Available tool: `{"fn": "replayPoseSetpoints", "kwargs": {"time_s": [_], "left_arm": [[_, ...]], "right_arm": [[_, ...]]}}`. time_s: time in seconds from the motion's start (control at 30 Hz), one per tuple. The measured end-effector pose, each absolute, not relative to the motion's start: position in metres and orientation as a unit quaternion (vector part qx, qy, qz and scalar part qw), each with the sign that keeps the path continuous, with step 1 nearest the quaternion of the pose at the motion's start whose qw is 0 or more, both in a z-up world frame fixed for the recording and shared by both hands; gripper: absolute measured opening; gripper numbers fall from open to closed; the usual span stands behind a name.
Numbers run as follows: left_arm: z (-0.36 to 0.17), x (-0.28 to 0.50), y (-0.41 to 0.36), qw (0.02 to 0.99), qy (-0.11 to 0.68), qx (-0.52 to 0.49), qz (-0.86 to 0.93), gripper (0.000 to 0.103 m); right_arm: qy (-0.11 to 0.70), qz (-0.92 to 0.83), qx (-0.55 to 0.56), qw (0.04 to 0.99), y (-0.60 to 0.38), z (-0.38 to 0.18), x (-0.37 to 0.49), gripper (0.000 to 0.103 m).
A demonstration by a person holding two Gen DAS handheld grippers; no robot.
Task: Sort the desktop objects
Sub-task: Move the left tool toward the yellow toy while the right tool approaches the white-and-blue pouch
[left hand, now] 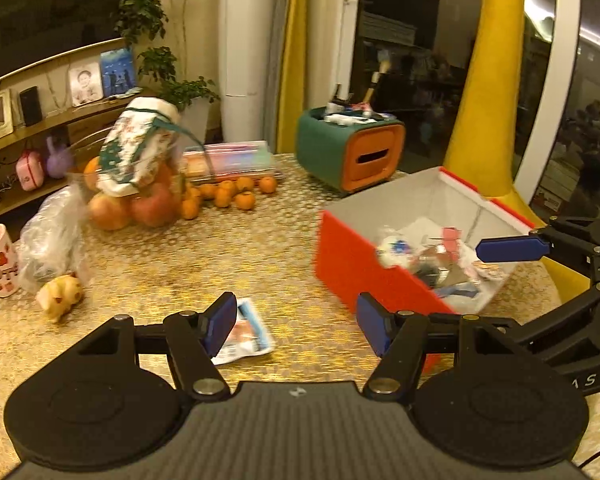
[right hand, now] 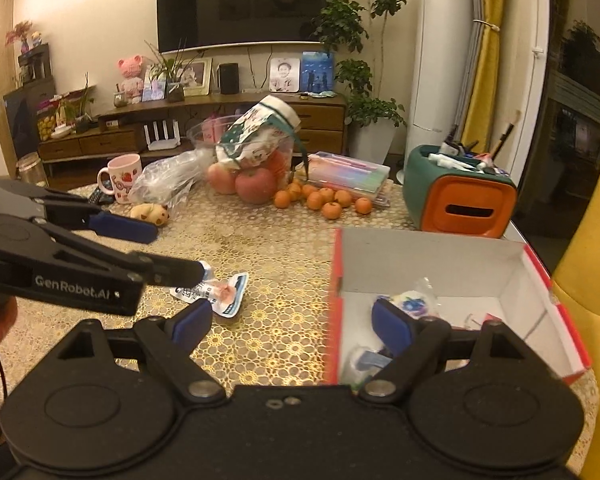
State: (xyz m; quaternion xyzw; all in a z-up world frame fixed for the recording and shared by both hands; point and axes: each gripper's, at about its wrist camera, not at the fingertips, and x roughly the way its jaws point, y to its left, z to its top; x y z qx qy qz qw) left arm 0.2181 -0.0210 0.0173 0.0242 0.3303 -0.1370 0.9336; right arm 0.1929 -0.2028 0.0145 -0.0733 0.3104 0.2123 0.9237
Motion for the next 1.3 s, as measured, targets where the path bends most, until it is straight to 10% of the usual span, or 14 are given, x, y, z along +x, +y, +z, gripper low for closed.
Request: {"fn": "replayPoseSetpoints", "kwargs": {"time_s": [0.43,0.73,1.3], "left_arm": [[-0.029,0.251,0.074,0.933,0.351,0.015,-0.080,0.073],[-0.051,0.277,0.125,0.939,0.340,0.001,-0.048,0.101],[-0.084,0.324,0.176,0.940,0.340,0.010,0.004,0.102]], "right_arm": [[0.320,0.225,-0.089,0.916,-0.131,-0.025,0.223,0.088],[0.344,0.218,-0.093,0.909,-0.103,-0.063,0.258,0.090],[0.388,0.221,-0.092,0.890,-0.069,-0.119,0.315,0.090]]}}
